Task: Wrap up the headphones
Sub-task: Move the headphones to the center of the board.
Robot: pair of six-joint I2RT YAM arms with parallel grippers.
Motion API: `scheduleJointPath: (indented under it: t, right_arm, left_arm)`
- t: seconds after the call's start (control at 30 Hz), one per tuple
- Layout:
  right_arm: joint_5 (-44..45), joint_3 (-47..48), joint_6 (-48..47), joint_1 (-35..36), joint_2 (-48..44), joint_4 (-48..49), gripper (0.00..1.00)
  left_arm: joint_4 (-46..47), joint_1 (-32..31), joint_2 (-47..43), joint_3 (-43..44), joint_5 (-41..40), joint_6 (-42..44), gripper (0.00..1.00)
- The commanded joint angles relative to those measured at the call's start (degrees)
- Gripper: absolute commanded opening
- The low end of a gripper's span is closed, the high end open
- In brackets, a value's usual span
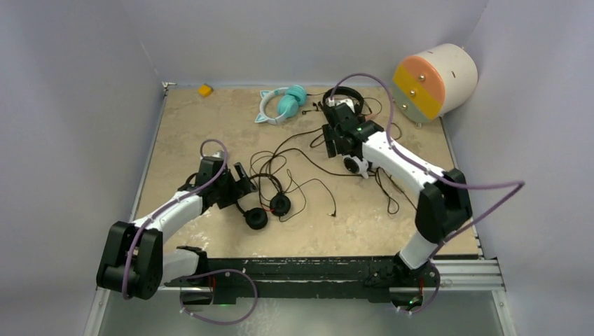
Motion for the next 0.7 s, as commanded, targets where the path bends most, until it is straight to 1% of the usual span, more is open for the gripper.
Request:
scheduleJointPath:
  t: [0.0, 0.07, 0.17, 0.23, 0.3, 0.37, 0.47, 0.53, 0.57, 0.6, 0.67]
  right_arm:
    - [-8.2, -3.2, -2.7, 5.8, -7.7, 7.4, 0.84]
    - [-8.5, -4.1, -2.3, 9.2, -8.5, 7.7, 0.85]
    - [-8.4, -3.0, -0.2, 14.7, -6.5, 3.5, 0.85]
    - [-10.2, -3.4, 2.0, 17.5, -5.5, 2.4, 0.85]
    - [-13.8, -5.6, 3.6, 19.1, -5.5, 4.3, 0.85]
    - [-16.1, -8.6, 5.6, 19.3, -6.4, 6.5, 0.84]
    - [-16.0, -12.8, 8.0, 19.3, -8.5, 7.6, 0.84]
    - [-14.3, -15.5, 9.2, 19.3, -10.3, 7.0, 0.84]
    - [-14.0, -16.3, 9.7, 19.3, -11.5, 6.4, 0.85]
    - [-13.6, -17.8, 9.9, 19.2, -12.8, 5.9, 0.86]
    - [-11.2, -19.9, 10.9, 19.3, -15.5, 5.3, 0.88]
  left_arm:
    - [-0.9, -2.2, 2.4, 0.8, 2.4, 0.4, 0.86]
    - [-4.9, -4.5, 2.7, 2.1, 0.3, -1.3, 0.85]
    - [-8.0, -11.2, 2.2, 2.4, -2.2, -5.9, 0.84]
    - [-7.2, -16.0, 1.6, 0.6, -2.5, -10.2, 0.82]
    - [-6.1, -19.4, 1.8, -1.0, -1.7, -16.6, 0.79]
    - [-3.9, -22.4, 2.1, -2.5, 0.1, -20.8, 0.78]
    - [-0.8, -27.8, 1.6, -4.0, 0.2, -26.3, 0.78]
    - [0.4, -30.7, 1.0, -3.3, 0.0, -25.9, 0.80]
    - [0.8, -31.3, 0.6, -2.3, 0.1, -22.6, 0.80]
    - [-0.3, -31.5, 0.4, -0.9, -0.2, -18.9, 0.80]
    - [-7.1, -31.6, 0.0, 2.9, -4.2, -13.0, 0.82]
